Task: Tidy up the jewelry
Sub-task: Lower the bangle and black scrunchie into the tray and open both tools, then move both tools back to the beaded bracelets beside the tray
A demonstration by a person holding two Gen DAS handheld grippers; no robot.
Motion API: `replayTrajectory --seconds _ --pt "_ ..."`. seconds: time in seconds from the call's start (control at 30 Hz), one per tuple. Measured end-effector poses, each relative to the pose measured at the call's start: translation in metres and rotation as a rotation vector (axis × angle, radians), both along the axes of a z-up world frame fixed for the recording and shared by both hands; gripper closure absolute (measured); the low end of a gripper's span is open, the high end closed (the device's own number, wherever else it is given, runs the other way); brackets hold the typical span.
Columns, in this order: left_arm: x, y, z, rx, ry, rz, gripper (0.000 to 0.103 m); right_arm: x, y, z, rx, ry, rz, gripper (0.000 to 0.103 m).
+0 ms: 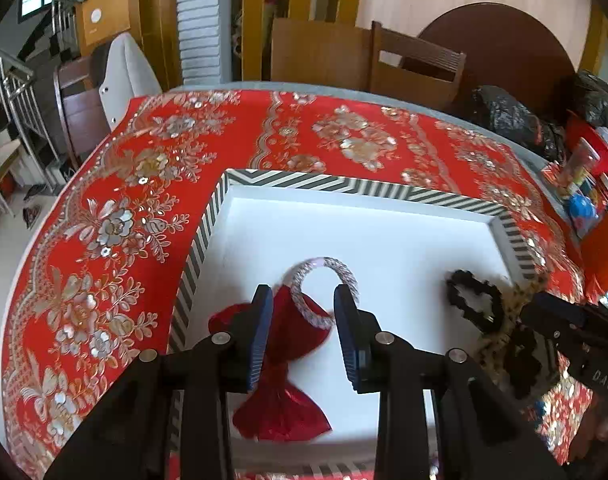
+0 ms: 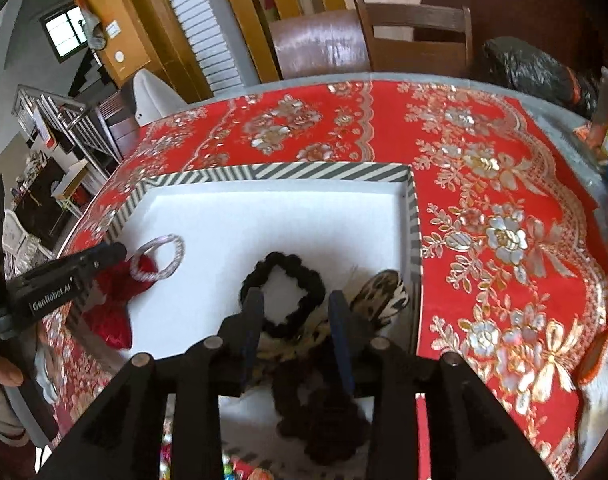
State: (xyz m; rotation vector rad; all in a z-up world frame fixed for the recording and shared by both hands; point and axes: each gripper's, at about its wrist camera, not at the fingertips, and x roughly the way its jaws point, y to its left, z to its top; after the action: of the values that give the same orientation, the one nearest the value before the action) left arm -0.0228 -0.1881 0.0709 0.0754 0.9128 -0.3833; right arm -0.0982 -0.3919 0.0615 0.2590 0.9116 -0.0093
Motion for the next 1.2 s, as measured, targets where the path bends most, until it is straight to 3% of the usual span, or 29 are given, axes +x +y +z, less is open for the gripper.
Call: replayTrajectory --seconds 0.13,0.5,0.63,1.2 --pt "-0.019 0.002 0.009 -0.006 -0.021 -0.010 0.073 -0.019 0.015 0.014 -0.044 -0.041 0.013 0.053" --pt "-0.060 0.013 0.022 0.009 -0.066 -0.006 0.073 -0.057 0.034 0.034 -0.053 -0.073 0.012 0.051" --pt "-0.075 0.016 0.024 0.018 -0.079 -0.005 0.073 -0.073 0.039 0.039 -0.059 -0.087 0.017 0.044" --pt "-0.112 0.027 0.017 0.036 -0.075 -0.010 0.073 -0.122 0.050 0.041 -0.066 -0.082 0.048 0.043"
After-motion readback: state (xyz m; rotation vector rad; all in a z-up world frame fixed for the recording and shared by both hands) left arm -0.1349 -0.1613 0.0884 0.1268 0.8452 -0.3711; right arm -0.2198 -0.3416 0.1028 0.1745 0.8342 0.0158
